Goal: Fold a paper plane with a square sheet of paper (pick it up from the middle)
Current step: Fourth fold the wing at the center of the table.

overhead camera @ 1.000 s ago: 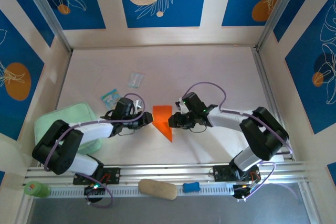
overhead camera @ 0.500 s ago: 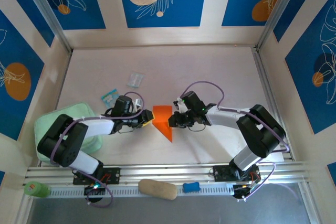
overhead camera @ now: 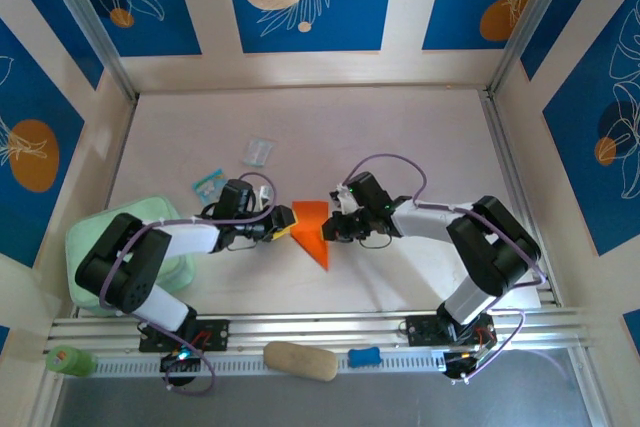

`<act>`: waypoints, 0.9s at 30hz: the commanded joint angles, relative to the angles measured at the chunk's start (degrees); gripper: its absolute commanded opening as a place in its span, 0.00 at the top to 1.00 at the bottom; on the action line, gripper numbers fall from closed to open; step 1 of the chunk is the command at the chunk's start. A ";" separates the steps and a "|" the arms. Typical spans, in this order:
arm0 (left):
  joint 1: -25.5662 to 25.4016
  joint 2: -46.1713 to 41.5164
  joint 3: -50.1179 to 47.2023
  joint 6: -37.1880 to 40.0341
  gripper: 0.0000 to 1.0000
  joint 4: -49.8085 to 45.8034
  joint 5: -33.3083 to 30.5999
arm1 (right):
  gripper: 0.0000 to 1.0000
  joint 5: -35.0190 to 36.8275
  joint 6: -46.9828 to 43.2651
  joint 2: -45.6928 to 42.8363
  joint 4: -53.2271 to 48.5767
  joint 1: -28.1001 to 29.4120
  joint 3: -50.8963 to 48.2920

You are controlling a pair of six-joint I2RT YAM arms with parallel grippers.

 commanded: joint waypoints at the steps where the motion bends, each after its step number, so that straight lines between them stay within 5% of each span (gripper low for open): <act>1: 0.64 0.14 1.70 1.04 0.53 -1.05 0.51 | 0.98 -5.36 -2.40 -3.35 1.99 -1.49 -2.06; 17: 0.64 8.25 6.53 -1.35 0.57 5.50 4.89 | 0.98 -12.27 -4.02 -6.16 5.77 -5.54 -6.06; 23: 0.64 12.39 6.44 -5.21 0.77 13.02 6.35 | 0.97 -10.38 -4.39 -5.99 3.19 -5.88 -5.72; 27: 0.39 10.19 1.07 -9.00 0.95 19.79 1.22 | 0.86 -0.98 -3.71 -10.49 -2.71 -4.91 -5.94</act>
